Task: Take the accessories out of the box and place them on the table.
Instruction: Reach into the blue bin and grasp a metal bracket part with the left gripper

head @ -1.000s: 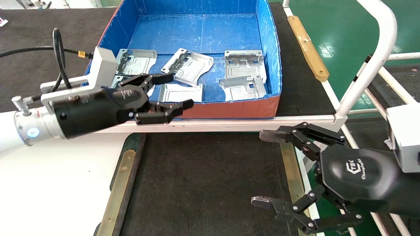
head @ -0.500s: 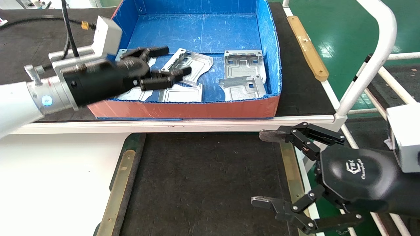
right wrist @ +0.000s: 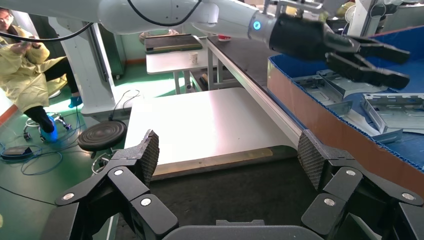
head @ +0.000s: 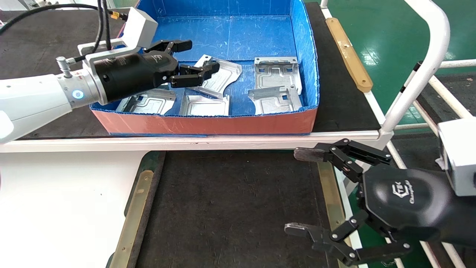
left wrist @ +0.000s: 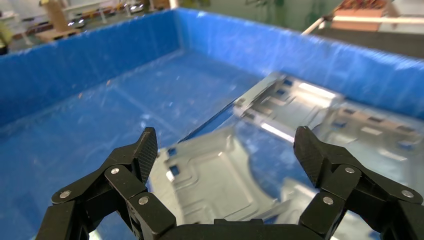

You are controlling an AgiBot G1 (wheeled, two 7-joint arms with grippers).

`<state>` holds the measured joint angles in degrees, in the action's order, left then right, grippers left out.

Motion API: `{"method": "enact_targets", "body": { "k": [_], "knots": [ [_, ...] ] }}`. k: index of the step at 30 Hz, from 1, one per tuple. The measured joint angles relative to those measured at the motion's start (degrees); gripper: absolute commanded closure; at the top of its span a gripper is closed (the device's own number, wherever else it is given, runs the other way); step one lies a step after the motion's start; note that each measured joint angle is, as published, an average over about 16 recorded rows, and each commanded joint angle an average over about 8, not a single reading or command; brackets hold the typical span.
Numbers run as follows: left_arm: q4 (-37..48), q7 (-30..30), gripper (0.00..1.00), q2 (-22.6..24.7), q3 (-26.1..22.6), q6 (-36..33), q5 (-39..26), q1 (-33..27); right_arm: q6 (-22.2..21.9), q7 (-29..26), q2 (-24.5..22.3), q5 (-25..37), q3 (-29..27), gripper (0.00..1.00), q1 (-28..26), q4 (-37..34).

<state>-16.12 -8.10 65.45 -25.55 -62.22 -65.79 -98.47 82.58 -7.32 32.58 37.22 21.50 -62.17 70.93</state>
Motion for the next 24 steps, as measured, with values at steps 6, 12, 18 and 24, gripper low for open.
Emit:
{"method": "enact_targets", "body": {
  "k": [6,12,18,24],
  "knots": [
    [5.6,-3.7,0.0,1.7,-0.3,3.0,-0.9,-1.3,0.0,0.0,0.0,0.0,0.0,0.0,0.0,0.0],
    [9.7,-6.2,0.0,2.8,-0.3,5.8,-1.2,-2.3,0.0,0.0,0.0,0.0,0.0,0.0,0.0,0.0],
    [12.5,-7.5,0.0,3.5,-0.2,7.7,-1.2,-3.0,0.0,0.0,0.0,0.0,0.0,0.0,0.0,0.0],
    [14.2,-7.9,0.0,4.0,-0.2,8.4,-1.2,-3.4,0.0,0.0,0.0,0.0,0.0,0.0,0.0,0.0]
  ]
}}
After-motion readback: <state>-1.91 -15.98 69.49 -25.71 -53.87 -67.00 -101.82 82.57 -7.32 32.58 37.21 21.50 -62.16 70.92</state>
